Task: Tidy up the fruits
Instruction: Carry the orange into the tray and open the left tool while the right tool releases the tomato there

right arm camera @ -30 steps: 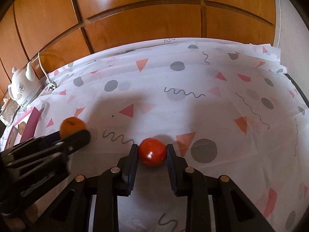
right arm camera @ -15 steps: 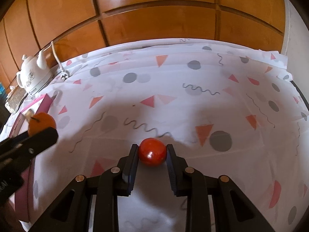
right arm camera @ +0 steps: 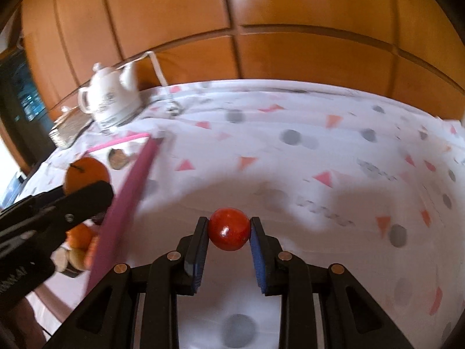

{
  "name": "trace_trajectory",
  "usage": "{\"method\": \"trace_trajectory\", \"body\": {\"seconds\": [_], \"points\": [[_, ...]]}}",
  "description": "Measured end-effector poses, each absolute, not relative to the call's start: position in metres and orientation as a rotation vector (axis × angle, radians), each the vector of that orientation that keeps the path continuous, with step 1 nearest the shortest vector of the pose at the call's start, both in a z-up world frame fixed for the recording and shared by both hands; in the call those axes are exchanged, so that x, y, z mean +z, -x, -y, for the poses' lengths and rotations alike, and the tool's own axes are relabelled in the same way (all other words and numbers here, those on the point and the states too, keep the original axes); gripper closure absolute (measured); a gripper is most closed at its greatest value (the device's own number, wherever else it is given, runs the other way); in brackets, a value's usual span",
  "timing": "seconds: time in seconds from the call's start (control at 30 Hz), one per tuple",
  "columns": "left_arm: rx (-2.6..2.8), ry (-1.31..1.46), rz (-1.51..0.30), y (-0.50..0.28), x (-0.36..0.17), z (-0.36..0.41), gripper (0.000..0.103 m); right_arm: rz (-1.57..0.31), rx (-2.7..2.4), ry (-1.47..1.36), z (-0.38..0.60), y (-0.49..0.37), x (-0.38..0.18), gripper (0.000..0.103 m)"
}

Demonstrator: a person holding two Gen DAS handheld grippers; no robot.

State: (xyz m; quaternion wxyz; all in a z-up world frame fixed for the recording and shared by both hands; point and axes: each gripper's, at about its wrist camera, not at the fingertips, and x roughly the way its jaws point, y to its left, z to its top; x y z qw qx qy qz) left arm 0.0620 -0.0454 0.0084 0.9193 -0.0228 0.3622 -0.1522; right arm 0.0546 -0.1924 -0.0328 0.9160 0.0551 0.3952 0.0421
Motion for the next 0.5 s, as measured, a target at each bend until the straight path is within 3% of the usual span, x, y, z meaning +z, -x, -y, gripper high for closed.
{"method": "trace_trajectory", "body": {"seconds": [0.5], "points": [[-0.211, 0.121, -0.738, -0.056, 0.006, -0.023, 0.064, -0.804, 0.249, -0.053, 0.127, -0.053, -0.019, 0.075]]}}
